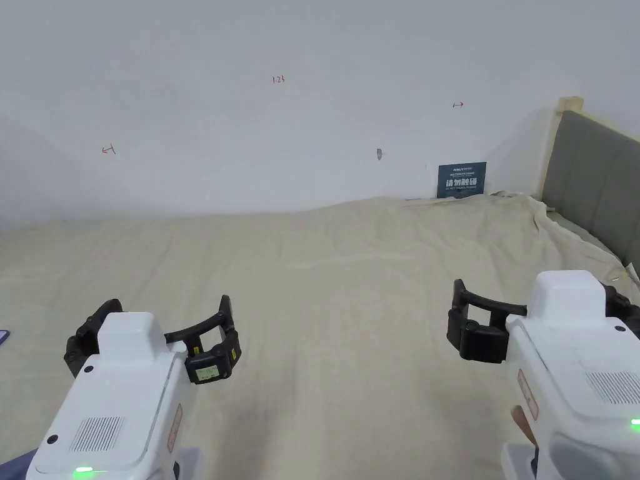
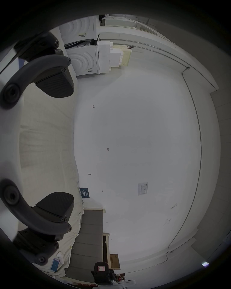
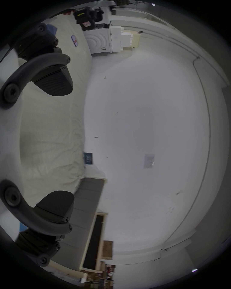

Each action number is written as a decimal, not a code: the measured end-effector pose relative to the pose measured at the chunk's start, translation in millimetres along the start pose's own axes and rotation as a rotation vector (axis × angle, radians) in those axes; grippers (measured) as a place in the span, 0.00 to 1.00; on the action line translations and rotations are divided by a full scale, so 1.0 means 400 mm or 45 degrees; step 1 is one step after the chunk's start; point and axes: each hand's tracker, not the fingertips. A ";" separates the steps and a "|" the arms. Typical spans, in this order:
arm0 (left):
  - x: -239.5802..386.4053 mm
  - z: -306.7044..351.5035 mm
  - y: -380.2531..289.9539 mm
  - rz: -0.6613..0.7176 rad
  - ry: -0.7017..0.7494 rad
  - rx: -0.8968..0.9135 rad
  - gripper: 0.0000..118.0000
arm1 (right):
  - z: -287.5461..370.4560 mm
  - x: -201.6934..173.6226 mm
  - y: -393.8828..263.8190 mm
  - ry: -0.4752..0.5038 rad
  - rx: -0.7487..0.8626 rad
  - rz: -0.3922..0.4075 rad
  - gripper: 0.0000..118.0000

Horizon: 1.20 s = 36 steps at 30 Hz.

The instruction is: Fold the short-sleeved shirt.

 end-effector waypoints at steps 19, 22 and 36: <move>-0.006 0.000 0.007 -0.008 -0.004 0.009 1.00 | -0.040 -0.013 0.032 -0.120 -0.580 -0.266 1.00; -0.008 0.000 0.007 -0.003 -0.001 0.012 1.00 | -0.038 -0.016 0.028 -0.119 -0.546 -0.232 1.00; -0.009 -0.004 0.007 0.006 0.002 0.014 1.00 | -0.020 -0.007 0.012 0.001 -0.221 -0.190 1.00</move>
